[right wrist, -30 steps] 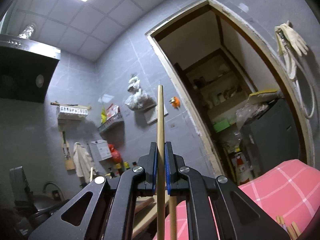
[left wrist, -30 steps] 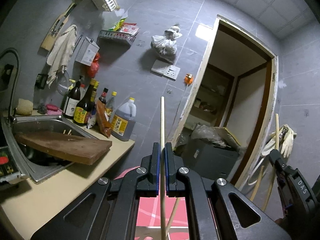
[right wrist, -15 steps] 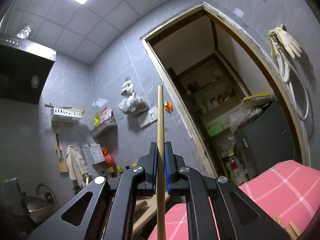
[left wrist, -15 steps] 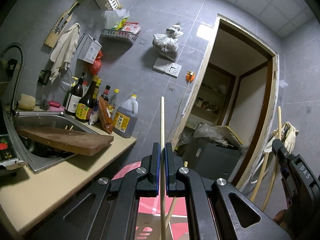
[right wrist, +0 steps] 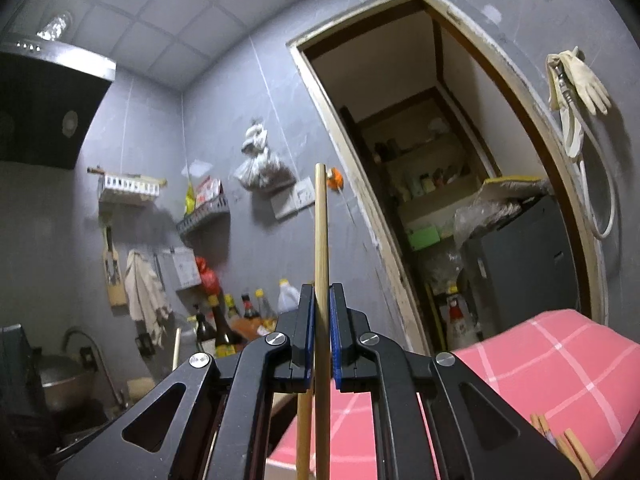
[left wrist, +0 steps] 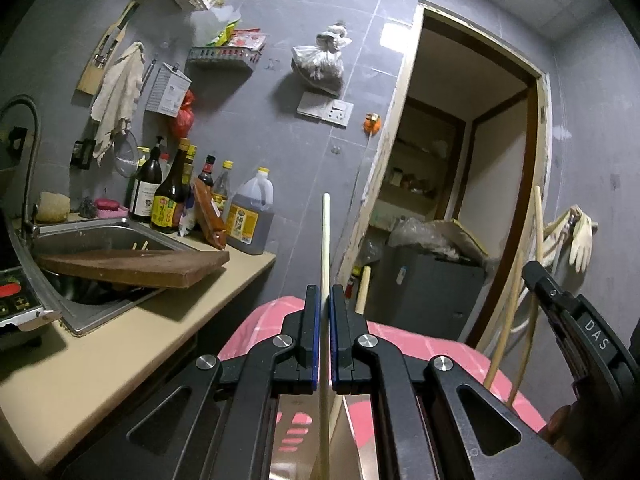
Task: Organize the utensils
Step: 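Carry the chopstick over the white caddy and release it inside with the right gripper, then move both tools back over the loose chopsticks on the pink cloth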
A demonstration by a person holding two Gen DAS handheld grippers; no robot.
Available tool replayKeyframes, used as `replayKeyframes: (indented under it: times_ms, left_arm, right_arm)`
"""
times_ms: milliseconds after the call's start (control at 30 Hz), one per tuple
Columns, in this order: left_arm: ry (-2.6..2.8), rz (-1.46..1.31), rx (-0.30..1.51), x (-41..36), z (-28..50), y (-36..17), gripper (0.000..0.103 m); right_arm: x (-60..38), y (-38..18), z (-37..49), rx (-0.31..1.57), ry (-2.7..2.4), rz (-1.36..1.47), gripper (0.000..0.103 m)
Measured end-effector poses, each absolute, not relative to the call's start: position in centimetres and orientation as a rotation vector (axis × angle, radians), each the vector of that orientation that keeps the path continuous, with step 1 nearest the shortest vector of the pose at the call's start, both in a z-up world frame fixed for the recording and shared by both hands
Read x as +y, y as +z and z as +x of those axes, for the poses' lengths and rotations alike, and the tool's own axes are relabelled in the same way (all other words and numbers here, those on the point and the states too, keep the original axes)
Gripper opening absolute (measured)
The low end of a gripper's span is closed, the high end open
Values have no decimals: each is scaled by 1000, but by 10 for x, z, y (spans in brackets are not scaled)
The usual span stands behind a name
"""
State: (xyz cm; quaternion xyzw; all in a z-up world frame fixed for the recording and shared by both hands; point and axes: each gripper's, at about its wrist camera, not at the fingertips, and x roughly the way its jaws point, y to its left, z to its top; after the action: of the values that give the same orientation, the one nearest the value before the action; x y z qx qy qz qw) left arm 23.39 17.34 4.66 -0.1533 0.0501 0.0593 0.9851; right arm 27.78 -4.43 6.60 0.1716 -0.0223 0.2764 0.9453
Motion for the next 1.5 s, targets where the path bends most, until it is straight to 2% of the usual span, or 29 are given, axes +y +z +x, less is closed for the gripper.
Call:
replayKeyframes:
  times_ms: [533, 667, 767, 967, 1033, 1167, 1400, 1500]
  left_arm:
    - [77, -275, 211, 164, 226, 35, 4]
    - [61, -286, 217, 164, 221, 34, 14]
    - [48, -296, 219, 165, 217, 35, 21]
    - [27, -289, 204, 157, 205, 44, 30]
    - [16, -281, 202, 151, 202, 49, 33]
    - [-4, -263, 199, 135, 195, 57, 52]
    - [-57, -232, 188, 105, 183, 66, 73]
    - [-79, -219, 200, 92, 181, 66, 77]
  right_arm:
    - [-47, 55, 263, 108, 598, 251, 9]
    - [-51, 57, 260, 133, 590, 240, 11]
    - [-57, 58, 257, 140, 590, 238, 23]
    - [-75, 66, 249, 148, 577, 240, 25]
    - [-83, 69, 245, 151, 569, 237, 32]
    - [-103, 75, 235, 146, 555, 241, 46]
    - [-145, 85, 209, 121, 511, 188, 68]
    - [-160, 87, 202, 117, 477, 160, 81]
